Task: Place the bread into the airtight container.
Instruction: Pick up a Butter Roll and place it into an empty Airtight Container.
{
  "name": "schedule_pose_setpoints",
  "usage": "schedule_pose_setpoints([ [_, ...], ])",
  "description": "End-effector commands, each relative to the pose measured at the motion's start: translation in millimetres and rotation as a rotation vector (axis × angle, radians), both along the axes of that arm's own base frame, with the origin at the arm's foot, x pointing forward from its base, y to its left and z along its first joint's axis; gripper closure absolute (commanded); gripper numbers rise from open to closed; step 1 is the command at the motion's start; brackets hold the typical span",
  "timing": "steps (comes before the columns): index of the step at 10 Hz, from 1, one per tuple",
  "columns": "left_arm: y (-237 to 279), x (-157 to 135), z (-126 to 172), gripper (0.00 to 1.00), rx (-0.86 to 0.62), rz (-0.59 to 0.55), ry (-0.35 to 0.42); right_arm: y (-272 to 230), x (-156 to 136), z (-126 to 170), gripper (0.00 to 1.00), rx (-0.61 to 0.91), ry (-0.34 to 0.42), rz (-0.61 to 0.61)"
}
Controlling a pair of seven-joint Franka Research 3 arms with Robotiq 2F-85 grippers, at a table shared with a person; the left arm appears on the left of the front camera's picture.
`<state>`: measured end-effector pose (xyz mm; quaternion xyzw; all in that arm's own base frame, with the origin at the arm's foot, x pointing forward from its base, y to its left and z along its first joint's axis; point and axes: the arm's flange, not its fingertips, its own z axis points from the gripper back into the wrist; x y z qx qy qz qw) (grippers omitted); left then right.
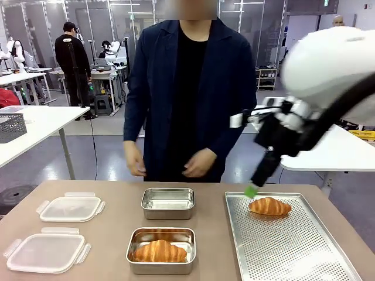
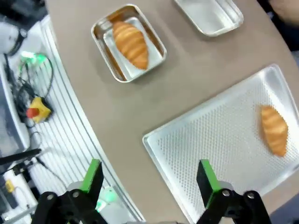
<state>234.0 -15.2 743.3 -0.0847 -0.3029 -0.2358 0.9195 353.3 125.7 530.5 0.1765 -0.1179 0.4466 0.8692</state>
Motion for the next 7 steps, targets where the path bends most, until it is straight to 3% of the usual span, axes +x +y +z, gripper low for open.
schedule_pose_setpoints([
  [1,0.6,0.0,3.5,0.00,0.007,0.000,0.004,-35.7,-18.5,1.8,0.00,0.035,-0.021,-0.147],
  [2,0.6,0.0,3.5,0.00,0.007,0.000,0.004,-58.6,-14.6,-10.4,0.00,-0.014,-0.071,-0.191],
  [5,0.6,0.0,3.5,0.00,0.007,0.000,0.004,-81.9,54.0,-69.9,0.00,-0.157,-0.152,0.148],
  [7,0.6,0.0,3.5,0.00,0.007,0.000,0.004,-82.7,84.2,-79.3,0.00,-0.257,-0.121,0.136],
])
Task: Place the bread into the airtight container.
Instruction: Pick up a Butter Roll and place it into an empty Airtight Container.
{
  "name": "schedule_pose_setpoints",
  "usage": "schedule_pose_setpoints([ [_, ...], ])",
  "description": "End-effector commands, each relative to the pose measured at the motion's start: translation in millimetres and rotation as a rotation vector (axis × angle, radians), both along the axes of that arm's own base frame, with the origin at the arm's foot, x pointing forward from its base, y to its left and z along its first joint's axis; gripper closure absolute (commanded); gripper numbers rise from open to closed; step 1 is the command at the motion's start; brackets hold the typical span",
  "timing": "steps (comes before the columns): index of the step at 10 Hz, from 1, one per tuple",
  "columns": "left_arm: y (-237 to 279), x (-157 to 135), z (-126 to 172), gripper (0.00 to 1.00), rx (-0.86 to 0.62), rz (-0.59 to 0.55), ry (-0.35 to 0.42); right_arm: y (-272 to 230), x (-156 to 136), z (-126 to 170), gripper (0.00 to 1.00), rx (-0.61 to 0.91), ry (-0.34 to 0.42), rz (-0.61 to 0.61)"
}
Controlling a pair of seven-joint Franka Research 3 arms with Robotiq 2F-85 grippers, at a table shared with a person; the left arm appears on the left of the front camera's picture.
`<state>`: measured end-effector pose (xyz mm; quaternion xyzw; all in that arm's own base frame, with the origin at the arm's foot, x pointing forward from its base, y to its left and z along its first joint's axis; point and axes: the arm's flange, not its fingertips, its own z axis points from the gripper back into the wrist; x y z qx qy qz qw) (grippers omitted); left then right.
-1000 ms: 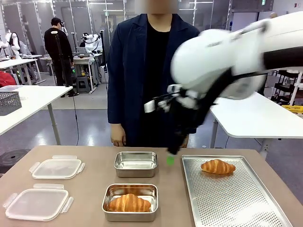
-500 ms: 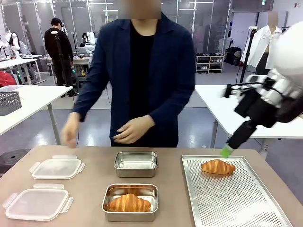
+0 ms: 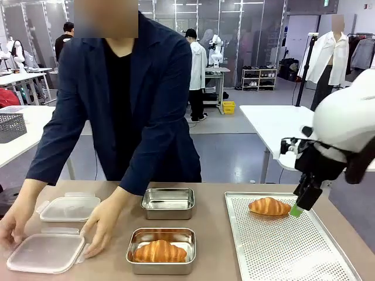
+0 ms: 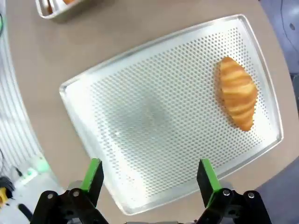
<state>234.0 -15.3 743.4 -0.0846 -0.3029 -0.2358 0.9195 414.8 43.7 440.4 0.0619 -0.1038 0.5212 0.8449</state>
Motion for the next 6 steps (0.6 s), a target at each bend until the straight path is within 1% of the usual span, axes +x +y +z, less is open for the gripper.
schedule_pose_setpoints([
  [1,0.7,0.0,3.4,0.00,0.007,0.000,0.005,1.0,31.6,6.1,0.00,-0.040,0.023,0.020],
  [2,0.7,0.0,3.4,0.00,0.007,0.000,0.005,4.6,35.5,3.0,0.00,-0.047,0.032,0.020],
  [3,0.7,0.0,3.4,0.00,0.007,0.000,0.005,1.5,19.0,-6.0,0.00,-0.026,0.013,0.011],
  [5,0.7,0.0,3.4,0.00,0.007,0.000,0.005,1.5,19.0,-6.0,0.00,-0.026,0.013,0.011],
  [6,0.7,0.0,3.4,0.00,0.007,0.000,0.005,4.0,31.5,-6.2,0.00,-0.036,0.022,0.012],
])
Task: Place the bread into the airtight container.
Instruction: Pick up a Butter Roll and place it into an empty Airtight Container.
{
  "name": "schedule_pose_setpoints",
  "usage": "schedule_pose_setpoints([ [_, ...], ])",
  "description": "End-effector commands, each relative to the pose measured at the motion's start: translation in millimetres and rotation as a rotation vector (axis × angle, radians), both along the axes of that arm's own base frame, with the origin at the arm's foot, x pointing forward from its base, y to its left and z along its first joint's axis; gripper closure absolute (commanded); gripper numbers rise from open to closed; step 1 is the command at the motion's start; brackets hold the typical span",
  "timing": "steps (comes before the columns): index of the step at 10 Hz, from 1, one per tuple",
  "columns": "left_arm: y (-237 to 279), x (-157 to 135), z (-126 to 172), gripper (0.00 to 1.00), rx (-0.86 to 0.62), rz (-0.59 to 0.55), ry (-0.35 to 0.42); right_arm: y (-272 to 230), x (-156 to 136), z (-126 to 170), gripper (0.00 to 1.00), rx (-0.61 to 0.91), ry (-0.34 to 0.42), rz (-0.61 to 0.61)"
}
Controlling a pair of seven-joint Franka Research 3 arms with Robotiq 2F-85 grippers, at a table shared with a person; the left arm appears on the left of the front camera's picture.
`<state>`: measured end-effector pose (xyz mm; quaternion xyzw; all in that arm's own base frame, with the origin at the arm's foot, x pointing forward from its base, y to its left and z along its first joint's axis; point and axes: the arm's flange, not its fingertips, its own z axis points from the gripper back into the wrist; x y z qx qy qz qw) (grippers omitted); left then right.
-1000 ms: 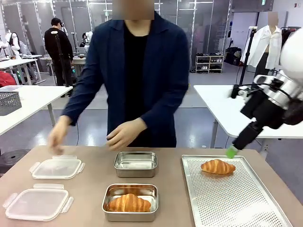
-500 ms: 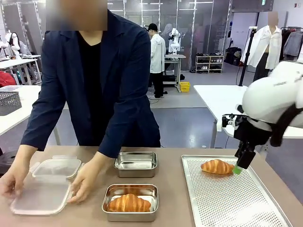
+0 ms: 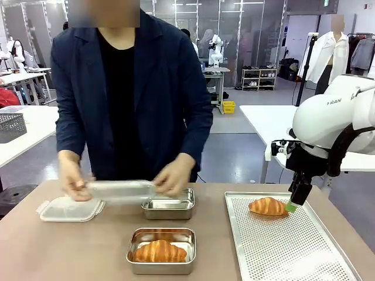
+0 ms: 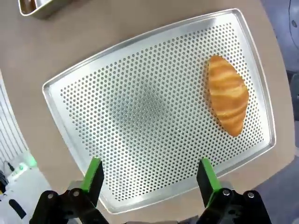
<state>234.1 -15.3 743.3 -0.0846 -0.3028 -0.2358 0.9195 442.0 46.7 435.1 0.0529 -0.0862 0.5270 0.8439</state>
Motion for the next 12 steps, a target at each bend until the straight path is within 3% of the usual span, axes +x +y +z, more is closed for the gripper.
schedule_pose_setpoints([
  [1,0.8,-0.1,3.5,0.00,0.007,0.000,0.004,-14.8,7.9,5.7,0.00,0.029,-0.163,0.115],
  [2,0.8,-0.1,3.5,0.00,0.007,0.000,0.004,-58.5,-4.9,18.4,0.00,0.165,-0.276,0.098],
  [3,0.8,-0.1,3.5,0.00,0.007,0.000,0.004,-116.6,-27.4,23.1,0.00,0.365,-0.335,0.056],
  [5,0.8,-0.1,3.5,0.00,0.007,0.000,0.004,-204.9,-60.9,2.8,0.00,0.552,-0.389,-0.053],
  [7,0.8,-0.1,3.5,0.00,0.007,0.000,0.004,-269.6,-106.3,-31.0,0.00,0.675,-0.458,-0.251],
  [9,0.8,-0.1,3.5,0.00,0.007,0.000,0.004,-307.8,-160.7,-64.6,0.00,0.789,-0.542,-0.374],
  [10,0.8,-0.1,3.5,0.00,0.007,0.000,0.004,-313.2,-174.8,-76.1,0.00,0.813,-0.553,-0.406],
  [12,0.8,-0.1,3.5,0.00,0.007,0.000,0.004,-316.9,-176.4,-90.0,0.00,0.855,-0.522,-0.442],
])
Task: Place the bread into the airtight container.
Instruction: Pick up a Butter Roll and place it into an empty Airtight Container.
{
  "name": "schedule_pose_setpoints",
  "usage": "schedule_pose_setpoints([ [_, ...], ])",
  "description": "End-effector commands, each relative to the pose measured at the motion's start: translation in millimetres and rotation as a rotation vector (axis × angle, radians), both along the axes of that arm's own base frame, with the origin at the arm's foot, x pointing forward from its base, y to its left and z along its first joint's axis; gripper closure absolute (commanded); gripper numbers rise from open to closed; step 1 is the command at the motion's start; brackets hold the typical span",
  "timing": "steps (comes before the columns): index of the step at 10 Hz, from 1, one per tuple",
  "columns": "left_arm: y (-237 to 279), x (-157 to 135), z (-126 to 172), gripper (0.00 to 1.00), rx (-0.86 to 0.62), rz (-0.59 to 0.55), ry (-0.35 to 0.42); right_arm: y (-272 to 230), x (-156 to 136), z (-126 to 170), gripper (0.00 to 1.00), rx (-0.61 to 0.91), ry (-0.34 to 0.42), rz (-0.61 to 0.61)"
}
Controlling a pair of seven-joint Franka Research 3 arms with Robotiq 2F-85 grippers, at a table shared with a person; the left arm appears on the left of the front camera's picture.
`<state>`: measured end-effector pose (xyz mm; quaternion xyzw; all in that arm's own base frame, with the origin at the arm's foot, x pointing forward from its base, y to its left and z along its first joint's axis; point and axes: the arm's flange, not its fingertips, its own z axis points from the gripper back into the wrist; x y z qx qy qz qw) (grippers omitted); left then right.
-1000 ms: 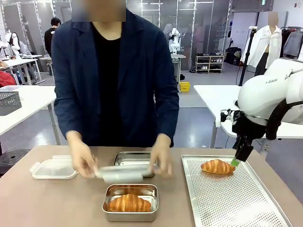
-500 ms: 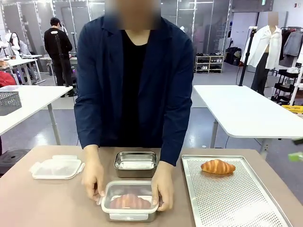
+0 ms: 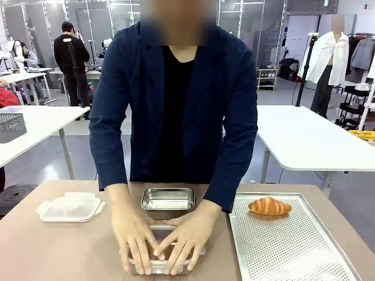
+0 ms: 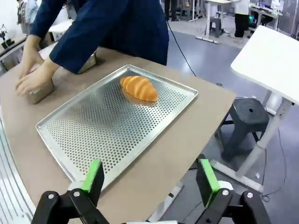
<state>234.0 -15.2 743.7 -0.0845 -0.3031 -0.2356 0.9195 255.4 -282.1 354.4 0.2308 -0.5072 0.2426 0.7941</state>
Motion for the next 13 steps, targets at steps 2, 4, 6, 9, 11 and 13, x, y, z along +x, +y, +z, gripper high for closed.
schedule_pose_setpoints([
  [2,0.6,0.0,3.1,0.00,0.007,0.000,0.005,0.6,2.1,9.2,0.00,-0.033,-0.005,0.007],
  [4,0.6,0.0,3.1,0.00,0.007,0.000,0.005,0.6,2.1,9.2,0.00,-0.033,-0.005,0.007],
  [6,0.6,0.0,3.1,0.00,0.007,0.000,0.005,0.6,2.1,9.2,0.00,-0.033,-0.005,0.007],
  [9,0.6,0.0,3.1,0.00,0.007,0.000,0.005,0.6,2.1,9.2,0.00,-0.033,-0.005,0.007],
  [11,0.6,0.0,3.1,0.00,0.007,0.000,0.005,0.6,2.1,9.2,0.00,-0.033,-0.005,0.007],
  [13,0.6,0.0,3.1,0.00,0.007,0.000,0.005,0.6,2.1,9.2,0.00,-0.033,-0.005,0.007],
])
